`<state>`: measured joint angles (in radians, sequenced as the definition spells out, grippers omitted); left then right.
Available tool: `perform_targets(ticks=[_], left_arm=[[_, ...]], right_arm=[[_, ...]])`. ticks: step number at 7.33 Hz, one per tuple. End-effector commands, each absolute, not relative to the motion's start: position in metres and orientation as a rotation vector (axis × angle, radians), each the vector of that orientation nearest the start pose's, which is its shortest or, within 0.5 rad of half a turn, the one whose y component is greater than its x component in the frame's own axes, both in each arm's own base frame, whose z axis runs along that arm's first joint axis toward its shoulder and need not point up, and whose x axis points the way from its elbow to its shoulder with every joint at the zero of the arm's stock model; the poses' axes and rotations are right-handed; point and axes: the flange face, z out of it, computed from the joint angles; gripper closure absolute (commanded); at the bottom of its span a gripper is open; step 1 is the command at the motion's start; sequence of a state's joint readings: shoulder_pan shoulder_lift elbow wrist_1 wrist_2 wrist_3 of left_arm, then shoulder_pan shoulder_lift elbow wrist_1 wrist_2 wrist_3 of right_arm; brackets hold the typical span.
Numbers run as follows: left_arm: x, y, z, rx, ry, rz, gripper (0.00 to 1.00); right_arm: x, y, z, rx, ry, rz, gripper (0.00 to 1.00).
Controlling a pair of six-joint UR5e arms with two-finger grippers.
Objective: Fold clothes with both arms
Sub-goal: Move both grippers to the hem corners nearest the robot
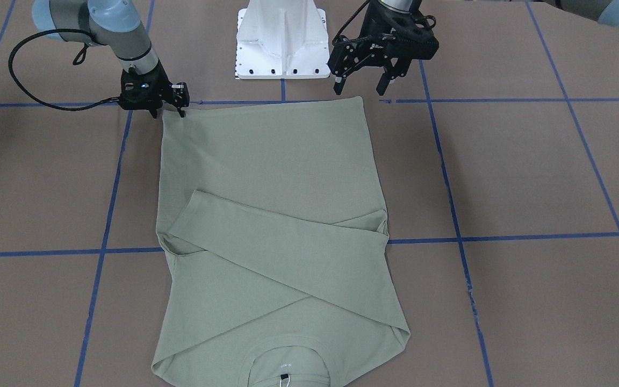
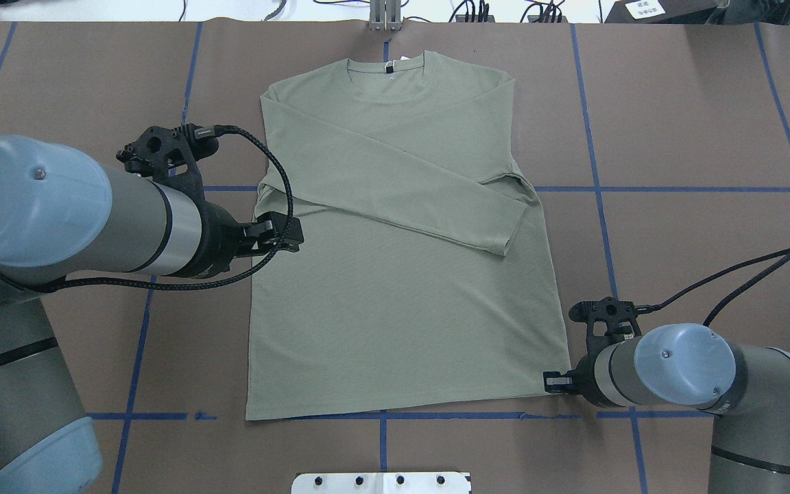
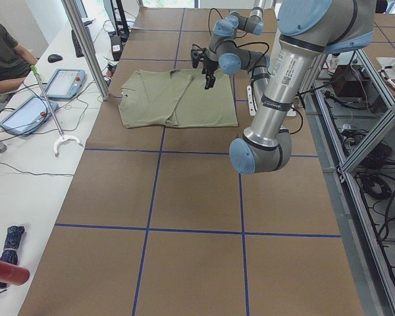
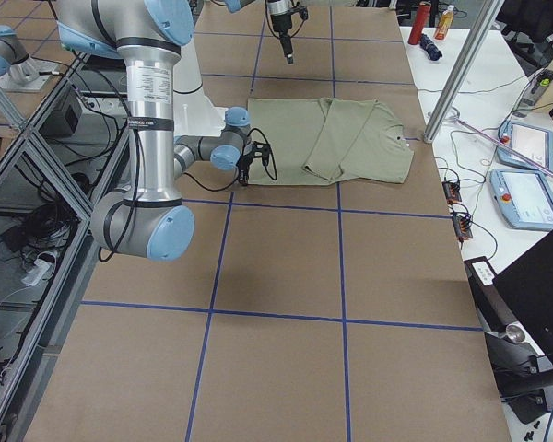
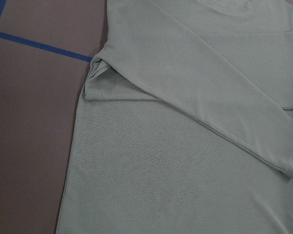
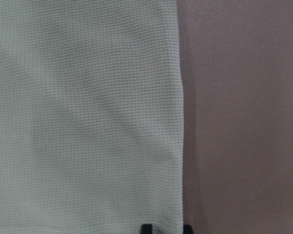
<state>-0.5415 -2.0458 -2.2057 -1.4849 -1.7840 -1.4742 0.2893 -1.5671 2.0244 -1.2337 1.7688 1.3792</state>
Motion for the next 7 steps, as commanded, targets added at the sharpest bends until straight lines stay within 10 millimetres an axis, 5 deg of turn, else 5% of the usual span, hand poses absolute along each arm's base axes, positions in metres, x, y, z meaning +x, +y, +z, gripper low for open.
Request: perform_targets(ticks=[1, 3, 4, 5, 7], left_arm=[[0.376, -0.356, 0.156, 0.133, 1.028, -0.295, 0.00], [0.388, -0.356, 0.163, 0.120, 1.011, -0.292, 0.00], [0.414, -0.340, 0.207, 0.056, 0.953, -0.293, 0.00], [0.433, -0.300, 0.241, -0.001, 0.983, -0.322, 0.00], [0.468, -0.239, 0.258, -0.074, 0.973, -0.328, 0.00]], right_arm=[[-0.441, -0.250, 0.412, 0.005, -0.812, 0.014, 1.00], [-0.436, -0.251, 0.402, 0.016, -0.833, 0.026, 1.00], [-0.432, -0.250, 0.392, 0.004, -0.854, 0.053, 1.00], [-0.428, -0.249, 0.388, 0.003, -0.866, 0.055, 1.00], [-0.412, -0.253, 0.370, 0.011, -0.906, 0.062, 1.00]])
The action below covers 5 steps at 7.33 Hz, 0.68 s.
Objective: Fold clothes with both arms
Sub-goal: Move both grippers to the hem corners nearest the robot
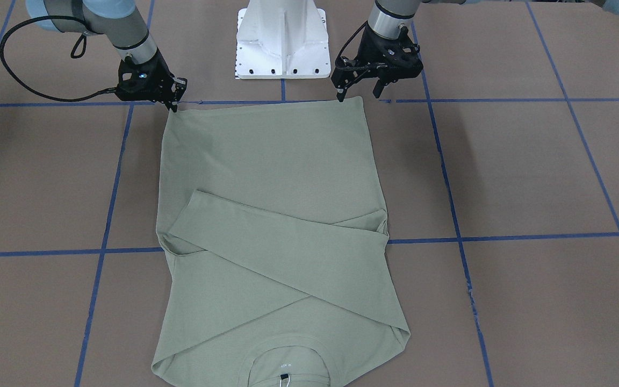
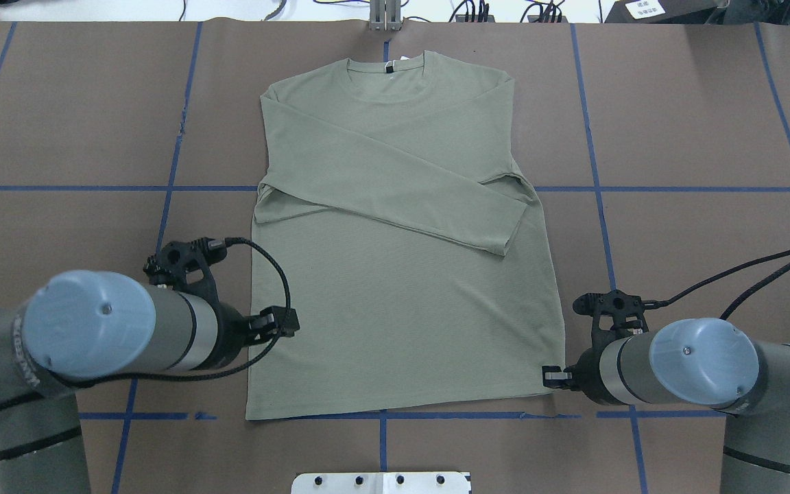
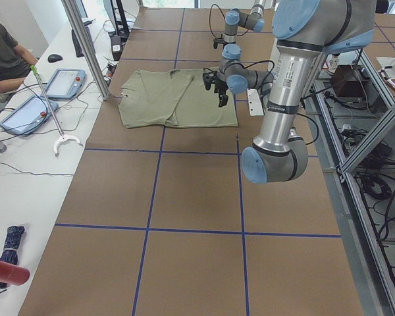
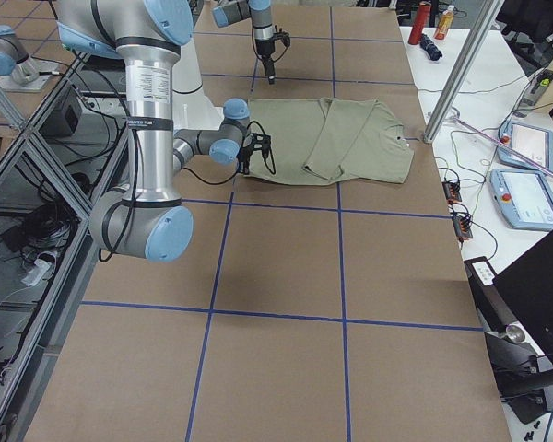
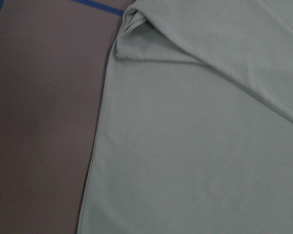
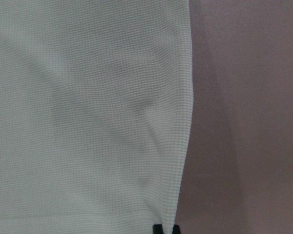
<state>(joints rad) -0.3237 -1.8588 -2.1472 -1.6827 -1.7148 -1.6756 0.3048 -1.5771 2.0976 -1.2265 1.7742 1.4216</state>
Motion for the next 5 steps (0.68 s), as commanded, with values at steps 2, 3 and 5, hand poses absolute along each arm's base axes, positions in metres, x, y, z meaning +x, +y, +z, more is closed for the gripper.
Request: perform_targets(ticks=[2, 3, 5], left_arm=[[0.500, -0.219, 0.289, -0.062, 0.835, -0.318, 0.00], [0.515, -0.221, 0.308, -0.059, 0.790, -0.316, 0.02], [0.521, -0.224, 0.315, -0.037, 0.775, -0.322, 0.06]], right_arm=[[-0.400, -0.264, 0.362, -0.012, -0.932, 0.076, 1.00], [-0.398, -0.265, 0.362, -0.017, -0.934, 0.075, 1.00], [-0.398, -0.266, 0.360, -0.018, -0.937, 0.076, 1.00]])
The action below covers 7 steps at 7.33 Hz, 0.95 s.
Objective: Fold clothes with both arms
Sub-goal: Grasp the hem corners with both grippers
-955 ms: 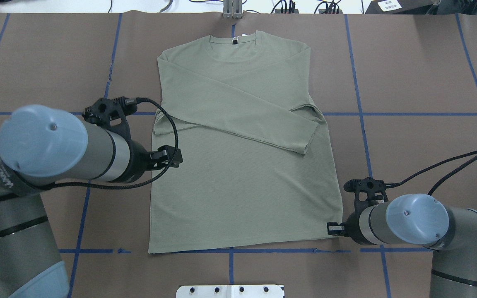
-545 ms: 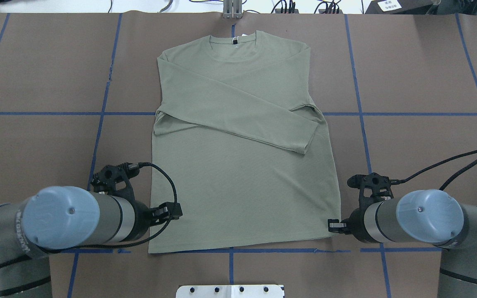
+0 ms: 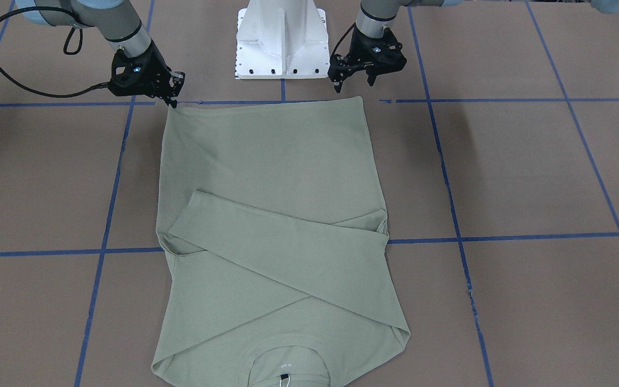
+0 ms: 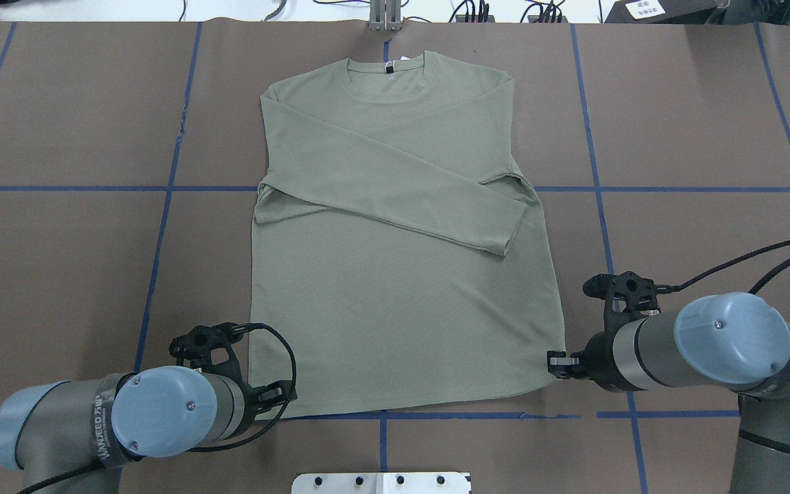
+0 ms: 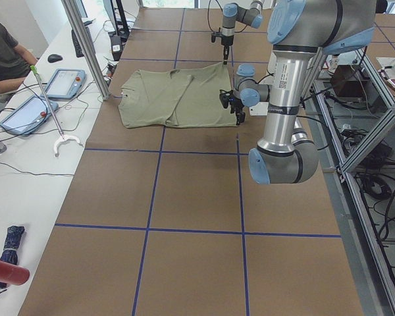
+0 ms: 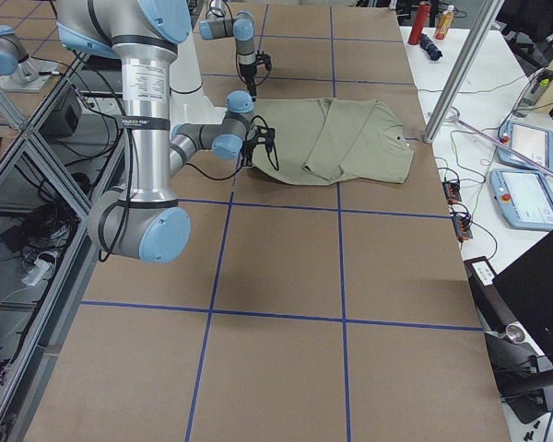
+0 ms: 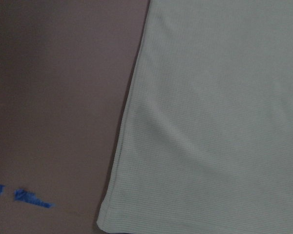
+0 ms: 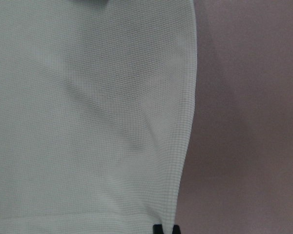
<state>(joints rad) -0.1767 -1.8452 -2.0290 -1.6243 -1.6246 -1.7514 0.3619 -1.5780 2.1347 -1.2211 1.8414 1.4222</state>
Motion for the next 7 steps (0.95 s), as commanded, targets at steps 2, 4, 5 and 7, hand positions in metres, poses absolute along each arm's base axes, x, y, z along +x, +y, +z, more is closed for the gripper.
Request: perform_targets(ticks=[2, 4, 5, 7], left_arm=[[0.5211, -0.2240, 0.3155, -0.035, 0.773, -0.325, 0.21], [0.5237, -0.2248, 0.3204, -0.032, 0.761, -0.327, 0.38], [0.5245, -0.2249, 0.3217, -0.031, 0.758, -0.326, 0.43], [0.5247, -0.2248, 0.3209, -0.033, 0.760, -0.325, 0.45]], right_arm=[[-0.3941, -0.2703, 0.3605, -0.026, -0.939, 0.082, 1.00], [-0.3946, -0.2713, 0.3627, -0.023, -0.935, 0.076, 1.00], [-0.3931, -0.2730, 0.3620, -0.019, -0.936, 0.079, 1.00], [-0.3901, -0.2754, 0.3609, -0.029, -0.941, 0.080, 1.00]])
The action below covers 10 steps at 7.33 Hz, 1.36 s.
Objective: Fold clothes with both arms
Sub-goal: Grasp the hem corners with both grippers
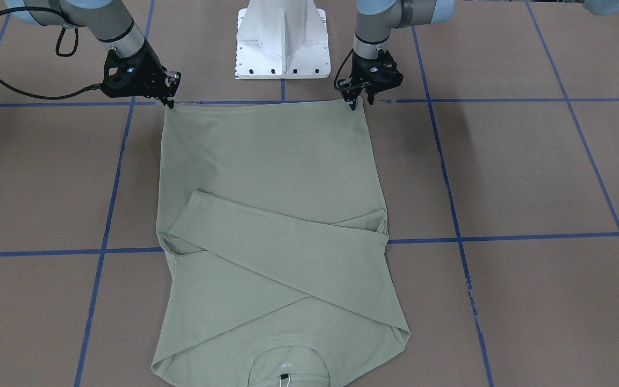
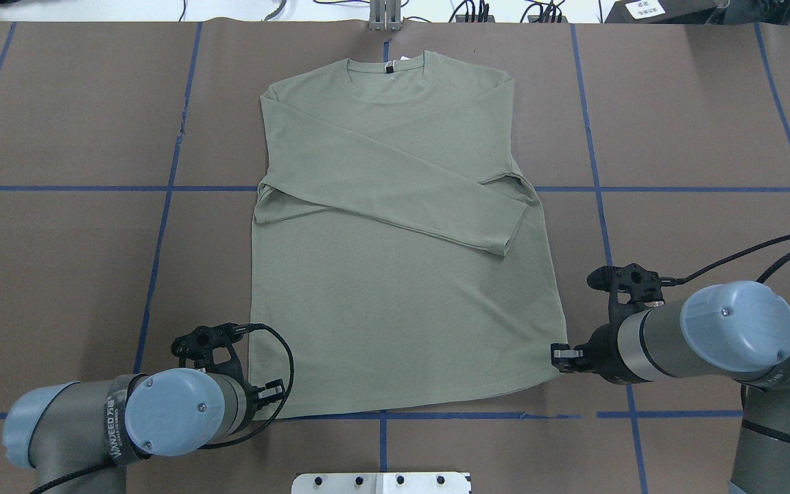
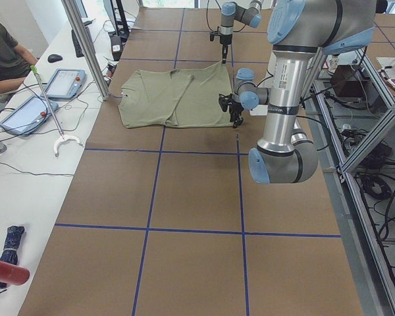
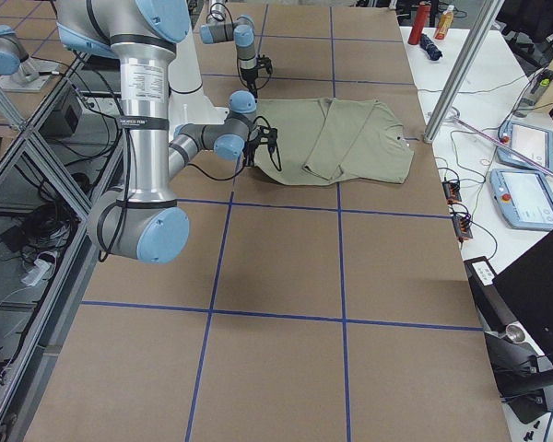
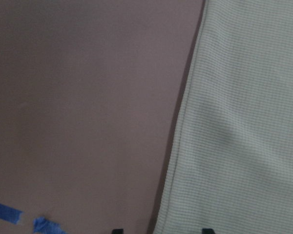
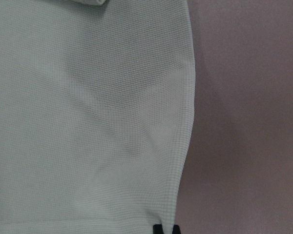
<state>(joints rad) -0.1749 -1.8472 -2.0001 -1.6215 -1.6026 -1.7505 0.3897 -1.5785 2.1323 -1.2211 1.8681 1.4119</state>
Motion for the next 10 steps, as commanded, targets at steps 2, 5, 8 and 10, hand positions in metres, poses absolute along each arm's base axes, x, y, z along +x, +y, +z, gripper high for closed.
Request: perform_targets(ticks=[2, 5, 8, 10], left_arm=[[0.527, -0.225, 0.315, -0.035, 0.770, -0.327, 0.54], [0.528, -0.224, 0.315, -0.034, 0.769, -0.324, 0.77], [0.529, -0.225, 0.317, -0.033, 0.764, -0.323, 0.94], [0.523, -0.225, 0.308, -0.036, 0.784, -0.327, 1.00]], right_arm=[[-0.388, -0.278, 0.362, -0.038, -0.942, 0.083, 1.00], [-0.383, -0.282, 0.361, -0.045, -0.947, 0.091, 1.00], [-0.380, -0.285, 0.359, -0.045, -0.951, 0.096, 1.00], [-0.379, -0.286, 0.359, -0.044, -0.953, 0.097, 1.00]])
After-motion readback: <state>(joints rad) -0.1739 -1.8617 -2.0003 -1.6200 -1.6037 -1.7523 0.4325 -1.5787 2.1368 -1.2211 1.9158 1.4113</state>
